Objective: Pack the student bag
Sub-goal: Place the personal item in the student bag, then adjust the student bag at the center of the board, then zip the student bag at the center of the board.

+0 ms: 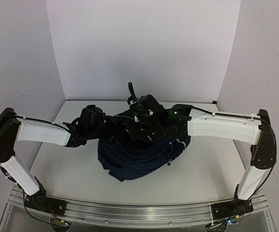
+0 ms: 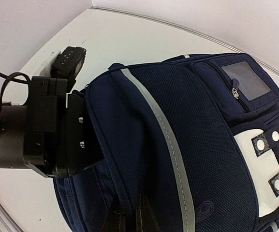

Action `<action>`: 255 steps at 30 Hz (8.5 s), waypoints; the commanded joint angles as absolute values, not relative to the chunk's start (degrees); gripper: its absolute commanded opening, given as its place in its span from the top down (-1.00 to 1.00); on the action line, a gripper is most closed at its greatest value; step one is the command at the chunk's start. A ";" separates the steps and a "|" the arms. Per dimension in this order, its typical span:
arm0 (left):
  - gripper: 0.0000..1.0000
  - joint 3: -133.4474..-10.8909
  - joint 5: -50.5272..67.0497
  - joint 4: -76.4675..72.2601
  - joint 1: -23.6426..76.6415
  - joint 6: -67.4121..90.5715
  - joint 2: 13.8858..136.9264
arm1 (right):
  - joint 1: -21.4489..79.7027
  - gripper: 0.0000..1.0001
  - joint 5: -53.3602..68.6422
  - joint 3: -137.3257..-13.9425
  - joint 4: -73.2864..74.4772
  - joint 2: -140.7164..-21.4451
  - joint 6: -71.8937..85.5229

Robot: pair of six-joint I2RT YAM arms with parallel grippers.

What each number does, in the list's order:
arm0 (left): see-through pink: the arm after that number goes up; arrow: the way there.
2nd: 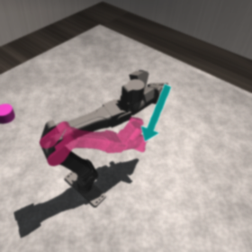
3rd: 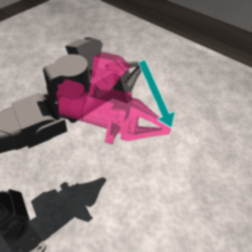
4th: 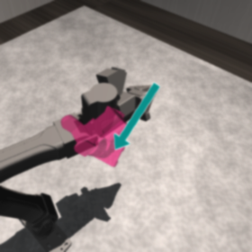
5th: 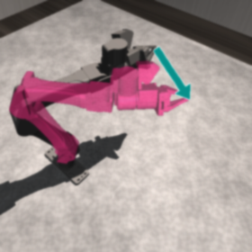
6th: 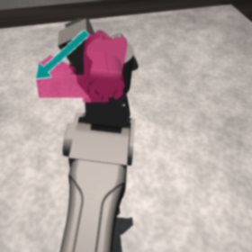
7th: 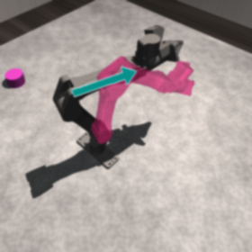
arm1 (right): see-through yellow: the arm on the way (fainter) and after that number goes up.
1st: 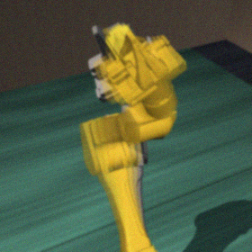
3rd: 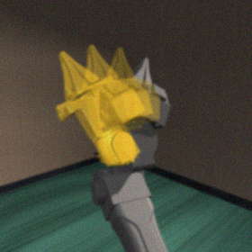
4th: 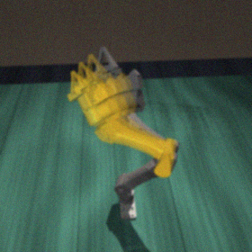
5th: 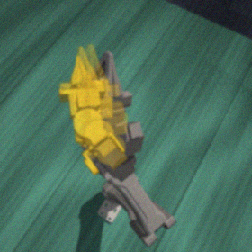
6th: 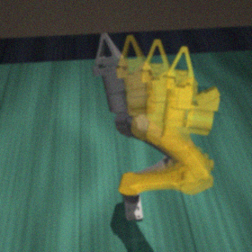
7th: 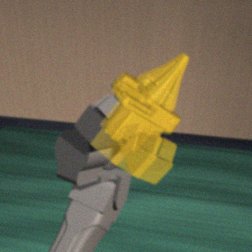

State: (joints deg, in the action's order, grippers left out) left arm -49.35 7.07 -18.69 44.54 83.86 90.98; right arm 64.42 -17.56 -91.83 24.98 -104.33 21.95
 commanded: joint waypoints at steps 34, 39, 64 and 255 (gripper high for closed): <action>-0.80 -65.90 21.62 13.49 30.76 32.27 84.00 | 47.44 -0.97 -12.87 -66.67 21.08 -88.35 44.89; -0.79 -73.81 22.20 14.70 30.76 24.25 94.12 | 43.44 -0.97 -12.04 -65.71 19.19 -89.84 43.42; -0.67 -56.02 23.09 8.95 42.89 33.11 82.32 | 37.91 -0.84 -3.49 -84.81 9.41 -107.62 22.49; 0.09 -54.15 22.70 11.20 21.81 12.37 80.20 | 35.71 1.00 27.22 -55.40 -6.56 -92.33 35.86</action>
State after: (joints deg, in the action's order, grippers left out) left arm -48.84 33.17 5.45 23.00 18.80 82.76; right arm 39.22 27.07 -53.14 -9.64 -92.23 39.89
